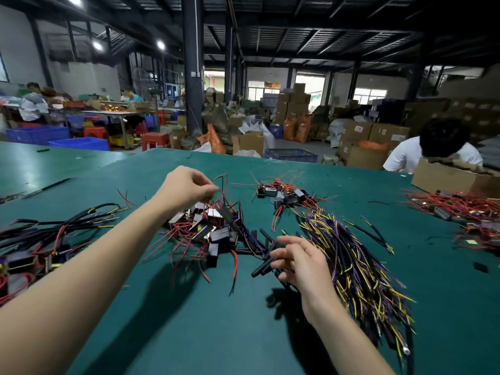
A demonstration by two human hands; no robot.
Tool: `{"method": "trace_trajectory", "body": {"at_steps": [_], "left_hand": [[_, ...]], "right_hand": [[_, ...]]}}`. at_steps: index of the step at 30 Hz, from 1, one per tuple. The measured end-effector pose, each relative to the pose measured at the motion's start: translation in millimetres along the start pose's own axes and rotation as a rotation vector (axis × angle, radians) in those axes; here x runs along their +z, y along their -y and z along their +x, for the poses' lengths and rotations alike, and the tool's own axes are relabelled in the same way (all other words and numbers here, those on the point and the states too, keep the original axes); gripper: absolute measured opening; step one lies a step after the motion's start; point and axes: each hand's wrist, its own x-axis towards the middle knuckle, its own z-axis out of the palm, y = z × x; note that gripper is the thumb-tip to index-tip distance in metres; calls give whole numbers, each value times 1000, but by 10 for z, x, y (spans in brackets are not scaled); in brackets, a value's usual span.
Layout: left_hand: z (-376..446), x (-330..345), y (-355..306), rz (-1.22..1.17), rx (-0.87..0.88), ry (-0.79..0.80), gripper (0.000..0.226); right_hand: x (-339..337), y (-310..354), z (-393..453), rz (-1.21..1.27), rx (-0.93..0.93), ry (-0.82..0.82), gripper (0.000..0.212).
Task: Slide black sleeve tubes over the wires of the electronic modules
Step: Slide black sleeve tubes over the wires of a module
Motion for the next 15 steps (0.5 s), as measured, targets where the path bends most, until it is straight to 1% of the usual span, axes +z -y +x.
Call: {"method": "trace_trajectory", "body": {"at_steps": [2,4,6,8,12,15], "left_hand": [[-5,20,-66,-236,-36,-34,9],[-31,50,-134,-472,-55,-116,7],[-67,58,-204,-630,-24,-194,7],[-108,52,-263,-686,48,-230,7],[-199,24,-393,-681,163,-278,7],[-288,6,-531,-657,237,-245,3]], "right_hand": [[15,-14,-3,-11,-1,12,27],[21,-19,-13,-1,-2,13,28],[10,3,-28,27,-29,-5,27],[-15,61,-42,33,-108,-32,27],[-33,232,-91,-16,-307,-58,27],[13,375,-145,-100,-442,-61,22]]}}
